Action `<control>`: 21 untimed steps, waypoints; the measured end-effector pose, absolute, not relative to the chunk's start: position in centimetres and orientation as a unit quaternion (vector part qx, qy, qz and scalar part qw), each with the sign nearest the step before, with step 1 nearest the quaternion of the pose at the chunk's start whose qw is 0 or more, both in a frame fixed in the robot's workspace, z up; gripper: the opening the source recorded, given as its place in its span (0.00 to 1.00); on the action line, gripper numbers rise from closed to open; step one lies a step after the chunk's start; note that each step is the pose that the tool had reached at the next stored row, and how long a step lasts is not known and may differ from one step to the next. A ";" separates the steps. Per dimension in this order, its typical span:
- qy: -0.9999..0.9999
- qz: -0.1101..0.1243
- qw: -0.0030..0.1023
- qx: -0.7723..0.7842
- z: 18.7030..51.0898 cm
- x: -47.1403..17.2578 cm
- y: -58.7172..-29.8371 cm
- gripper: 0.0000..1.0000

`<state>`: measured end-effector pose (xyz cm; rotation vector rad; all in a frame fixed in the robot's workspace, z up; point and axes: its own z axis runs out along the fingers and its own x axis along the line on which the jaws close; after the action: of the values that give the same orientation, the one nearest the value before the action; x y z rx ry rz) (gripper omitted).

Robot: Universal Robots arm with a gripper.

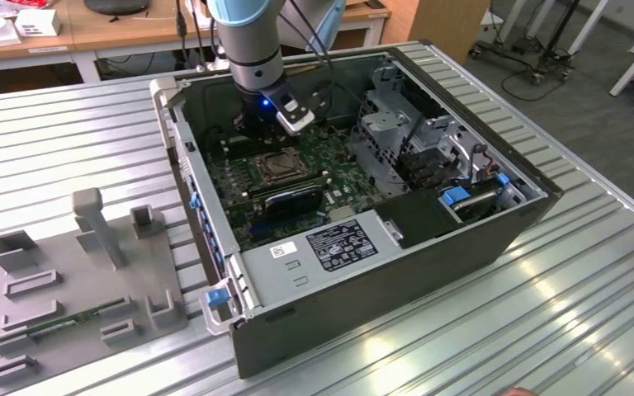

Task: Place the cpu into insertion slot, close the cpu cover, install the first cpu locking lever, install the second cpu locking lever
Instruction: 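Install the first cpu locking lever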

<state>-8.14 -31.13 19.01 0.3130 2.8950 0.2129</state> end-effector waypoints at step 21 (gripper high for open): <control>0.985 0.072 0.111 0.107 18.9 -7.8 -31.0 0.11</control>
<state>-7.81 -31.05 18.92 0.3130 2.8950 0.2128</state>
